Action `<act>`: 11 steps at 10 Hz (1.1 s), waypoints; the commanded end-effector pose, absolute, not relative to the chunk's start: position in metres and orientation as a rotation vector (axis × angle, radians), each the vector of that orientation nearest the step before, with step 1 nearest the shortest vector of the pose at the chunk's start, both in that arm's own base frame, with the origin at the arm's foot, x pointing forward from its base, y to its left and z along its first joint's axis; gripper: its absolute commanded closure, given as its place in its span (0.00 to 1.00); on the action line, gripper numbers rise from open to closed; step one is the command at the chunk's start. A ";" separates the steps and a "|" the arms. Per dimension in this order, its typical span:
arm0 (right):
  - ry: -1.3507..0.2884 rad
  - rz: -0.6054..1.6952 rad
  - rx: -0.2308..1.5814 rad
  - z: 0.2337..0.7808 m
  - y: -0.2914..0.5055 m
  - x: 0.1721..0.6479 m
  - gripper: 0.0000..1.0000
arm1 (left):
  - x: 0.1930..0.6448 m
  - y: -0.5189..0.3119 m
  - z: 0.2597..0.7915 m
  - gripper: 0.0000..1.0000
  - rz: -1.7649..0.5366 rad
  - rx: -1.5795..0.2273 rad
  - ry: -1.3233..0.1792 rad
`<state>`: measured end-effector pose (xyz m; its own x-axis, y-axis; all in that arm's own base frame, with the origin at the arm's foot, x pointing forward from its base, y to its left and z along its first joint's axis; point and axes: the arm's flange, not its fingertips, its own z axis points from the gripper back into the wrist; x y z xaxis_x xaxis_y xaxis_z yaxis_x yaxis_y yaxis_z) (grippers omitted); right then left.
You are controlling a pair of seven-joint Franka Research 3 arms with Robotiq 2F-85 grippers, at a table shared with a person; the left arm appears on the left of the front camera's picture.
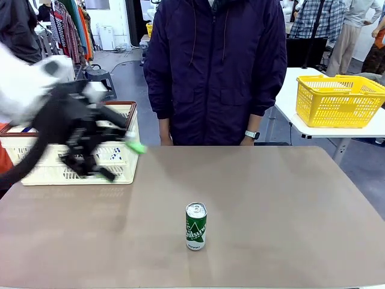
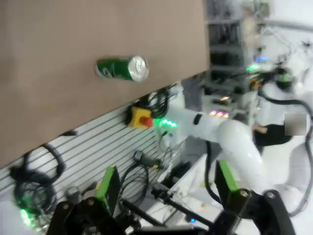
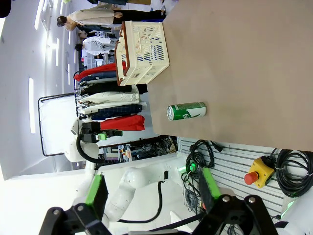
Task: Place the drinks into the Shopping basket.
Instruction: Pick up one drink and place it into the Shopping basket.
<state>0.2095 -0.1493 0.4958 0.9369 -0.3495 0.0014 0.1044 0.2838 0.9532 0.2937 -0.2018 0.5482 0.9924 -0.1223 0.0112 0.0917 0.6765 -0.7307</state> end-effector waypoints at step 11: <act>-0.238 -0.294 1.266 0.499 -0.150 0.210 0.00 | 0.337 -0.381 0.526 0.00 -0.136 -0.099 -0.088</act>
<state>0.2096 -0.1493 0.4957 0.9369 -0.3495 0.0009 0.1049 0.2837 0.9532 0.3399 -0.3847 0.5244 0.9853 -0.1523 0.0775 0.1605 0.9806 -0.1129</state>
